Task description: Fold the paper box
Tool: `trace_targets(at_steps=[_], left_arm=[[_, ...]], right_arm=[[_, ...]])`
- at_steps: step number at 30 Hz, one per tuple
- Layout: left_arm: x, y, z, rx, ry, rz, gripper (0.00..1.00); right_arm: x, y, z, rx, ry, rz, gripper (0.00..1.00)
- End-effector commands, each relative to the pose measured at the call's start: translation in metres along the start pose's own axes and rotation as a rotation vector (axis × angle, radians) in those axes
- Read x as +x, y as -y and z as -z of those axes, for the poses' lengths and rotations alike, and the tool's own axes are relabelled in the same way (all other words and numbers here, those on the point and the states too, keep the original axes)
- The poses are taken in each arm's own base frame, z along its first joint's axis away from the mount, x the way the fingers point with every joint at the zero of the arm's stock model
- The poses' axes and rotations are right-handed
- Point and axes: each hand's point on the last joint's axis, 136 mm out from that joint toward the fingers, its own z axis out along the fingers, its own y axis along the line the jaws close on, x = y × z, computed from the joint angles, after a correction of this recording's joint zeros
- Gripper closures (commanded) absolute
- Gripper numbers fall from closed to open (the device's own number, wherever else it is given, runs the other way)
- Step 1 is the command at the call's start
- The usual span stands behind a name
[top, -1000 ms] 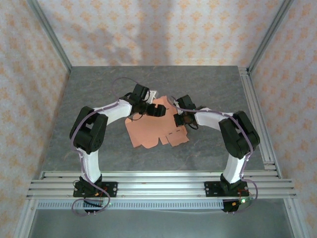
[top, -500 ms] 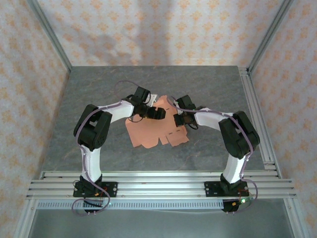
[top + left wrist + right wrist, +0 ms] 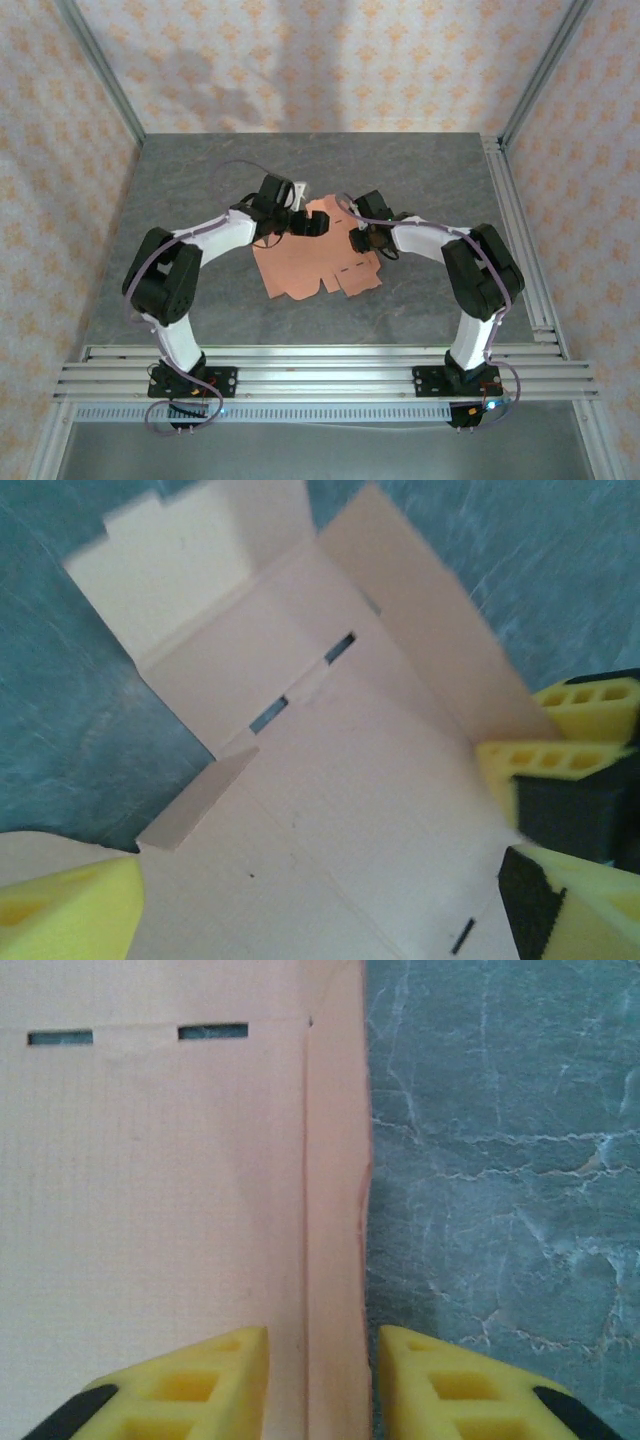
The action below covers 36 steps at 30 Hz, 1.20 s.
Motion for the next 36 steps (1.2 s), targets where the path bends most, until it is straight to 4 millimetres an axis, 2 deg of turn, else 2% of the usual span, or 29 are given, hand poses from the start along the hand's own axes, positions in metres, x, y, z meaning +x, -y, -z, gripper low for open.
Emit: trace_targets(at_steps=[1,2,3,8,16,19,26,31,36], left_arm=[[-0.021,-0.016,0.016,-0.063,0.125,0.057,0.05],[-0.022,-0.021,0.019,-0.069,0.144,0.079,0.04],[-0.022,-0.026,0.021,-0.071,0.157,0.096,0.04],[-0.018,-0.04,0.026,-0.082,0.168,0.134,0.03],[-0.009,-0.047,0.027,-0.105,0.155,0.131,0.02],[-0.009,-0.045,0.028,-0.099,0.157,0.131,0.02],[-0.012,-0.046,0.028,-0.104,0.16,0.131,0.01],[-0.011,-0.044,0.026,-0.084,0.147,0.137,0.02],[-0.003,-0.022,0.016,0.012,0.059,0.12,0.17]], right_arm=[[-0.018,0.001,0.017,0.022,0.055,-0.01,0.57],[-0.019,0.002,0.019,0.022,0.064,-0.018,0.52],[-0.021,0.002,0.021,0.022,0.076,-0.026,0.51],[-0.022,0.008,0.022,-0.007,0.099,-0.085,0.5],[-0.009,0.01,0.01,-0.006,0.044,-0.076,0.67],[-0.007,0.009,0.009,-0.01,0.042,-0.071,0.74],[0.001,0.008,0.006,-0.014,0.0,-0.049,0.74],[0.002,0.008,0.008,-0.014,0.002,-0.045,0.84],[0.0,0.007,0.009,-0.013,0.006,-0.045,0.9]])
